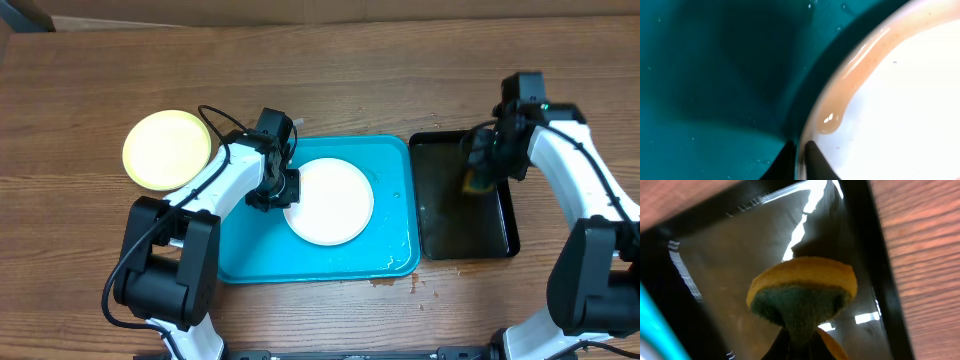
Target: Clean dirty plates on tray and stack at the side
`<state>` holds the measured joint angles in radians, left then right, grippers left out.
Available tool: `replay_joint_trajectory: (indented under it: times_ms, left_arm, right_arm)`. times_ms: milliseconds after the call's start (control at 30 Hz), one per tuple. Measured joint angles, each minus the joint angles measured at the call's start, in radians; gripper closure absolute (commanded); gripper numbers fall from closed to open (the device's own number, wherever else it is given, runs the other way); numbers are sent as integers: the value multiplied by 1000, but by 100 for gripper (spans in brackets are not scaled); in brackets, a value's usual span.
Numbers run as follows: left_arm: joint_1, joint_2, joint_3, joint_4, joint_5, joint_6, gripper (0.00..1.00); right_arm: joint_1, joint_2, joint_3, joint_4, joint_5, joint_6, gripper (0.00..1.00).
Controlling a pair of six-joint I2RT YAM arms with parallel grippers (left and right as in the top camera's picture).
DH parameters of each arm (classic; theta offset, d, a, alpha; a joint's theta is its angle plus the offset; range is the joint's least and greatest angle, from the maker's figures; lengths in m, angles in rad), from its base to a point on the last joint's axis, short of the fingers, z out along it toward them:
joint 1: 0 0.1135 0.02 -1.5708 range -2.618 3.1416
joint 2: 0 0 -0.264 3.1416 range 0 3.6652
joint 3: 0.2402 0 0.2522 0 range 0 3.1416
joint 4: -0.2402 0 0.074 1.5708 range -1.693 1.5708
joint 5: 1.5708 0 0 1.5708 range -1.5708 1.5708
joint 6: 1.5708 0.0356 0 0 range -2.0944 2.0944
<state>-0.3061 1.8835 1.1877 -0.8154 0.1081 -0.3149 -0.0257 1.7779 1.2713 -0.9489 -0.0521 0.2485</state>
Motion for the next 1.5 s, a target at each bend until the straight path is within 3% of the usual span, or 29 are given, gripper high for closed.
replay_joint_trajectory:
  times_ms: [267,333,533,767,867,1167,1500]
  left_arm:
    - [0,0,0,-10,0,0,89]
    - [0,0,0,-11,0,0,86]
    - [0,0,0,-23,0,0,82]
    - [0,0,0,-34,3,0,96]
    - [0,0,0,-34,15,0,96]
    - [16,0,74,-119,22,11,96]
    - [20,2,317,-209,-8,11,96]
  right_arm:
    - [1,2,-163,179,7,-24,96]
    - [2,2,-167,186,8,-24,77]
    - [0,2,-150,138,4,-35,46]
    - [-53,8,96,-40,-1,-41,27]
    - [-116,8,196,-67,-3,-36,2]
    - [-319,8,221,-114,1,-39,0]
    - [-340,8,221,-113,0,-39,0]
